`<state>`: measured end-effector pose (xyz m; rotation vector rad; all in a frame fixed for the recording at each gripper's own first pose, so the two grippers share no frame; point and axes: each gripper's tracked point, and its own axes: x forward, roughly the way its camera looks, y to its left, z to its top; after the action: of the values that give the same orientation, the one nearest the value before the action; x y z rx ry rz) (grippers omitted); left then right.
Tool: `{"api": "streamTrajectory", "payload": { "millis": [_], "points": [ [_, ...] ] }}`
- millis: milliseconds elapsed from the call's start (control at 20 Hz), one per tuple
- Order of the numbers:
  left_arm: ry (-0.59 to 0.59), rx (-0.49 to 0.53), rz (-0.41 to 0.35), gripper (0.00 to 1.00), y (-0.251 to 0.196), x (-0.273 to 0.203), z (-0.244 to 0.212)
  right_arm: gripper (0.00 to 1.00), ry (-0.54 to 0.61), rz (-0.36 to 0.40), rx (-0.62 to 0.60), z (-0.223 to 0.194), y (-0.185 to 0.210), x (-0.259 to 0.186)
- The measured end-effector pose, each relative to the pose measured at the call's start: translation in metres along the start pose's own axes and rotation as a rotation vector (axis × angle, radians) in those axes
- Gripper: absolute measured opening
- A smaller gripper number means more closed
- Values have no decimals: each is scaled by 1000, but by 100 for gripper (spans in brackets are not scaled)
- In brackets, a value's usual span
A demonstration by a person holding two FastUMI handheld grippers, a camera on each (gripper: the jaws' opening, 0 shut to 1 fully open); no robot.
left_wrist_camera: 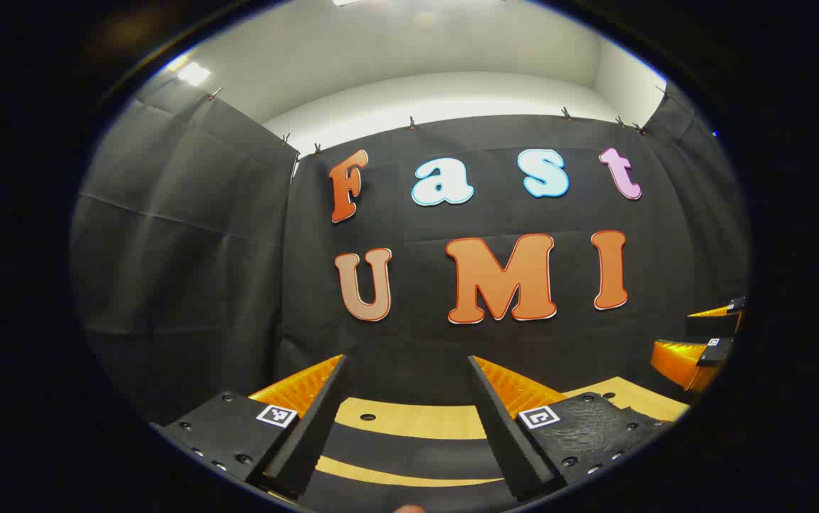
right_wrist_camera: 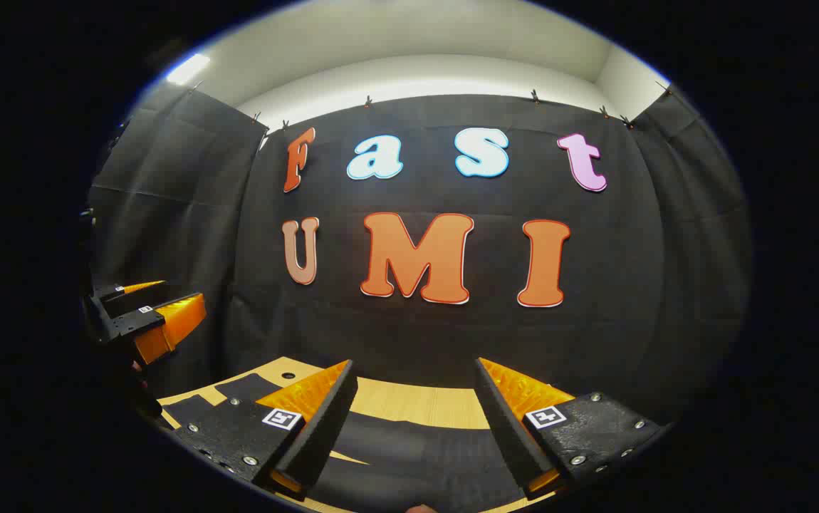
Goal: Grasp the waist and the cuffs of the jeans and fold them to make the two legs overlap; first hold the waist and fold one-third of the jeans toward the cuffs, then hold the cuffs and fold the remaining one-third in the same direction to finish folding.
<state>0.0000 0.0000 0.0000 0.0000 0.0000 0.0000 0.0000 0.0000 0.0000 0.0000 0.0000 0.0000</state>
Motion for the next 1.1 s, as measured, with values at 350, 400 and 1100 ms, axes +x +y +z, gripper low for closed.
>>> {"api": "streamTrajectory", "payload": {
  "millis": [350, 400, 1100],
  "points": [
    [12, 3, -11, 97, -3, 5, -5, 94, -4, -33, 12, -2, -6, 1],
    [13, 2, -20, 97, -5, 5, -5, 100, -4, -29, 14, -3, -2, 2],
    [94, 9, 48, 96, 32, 9, -22, 100, 75, 26, -6, -19, 17, 37]
  ]
}}
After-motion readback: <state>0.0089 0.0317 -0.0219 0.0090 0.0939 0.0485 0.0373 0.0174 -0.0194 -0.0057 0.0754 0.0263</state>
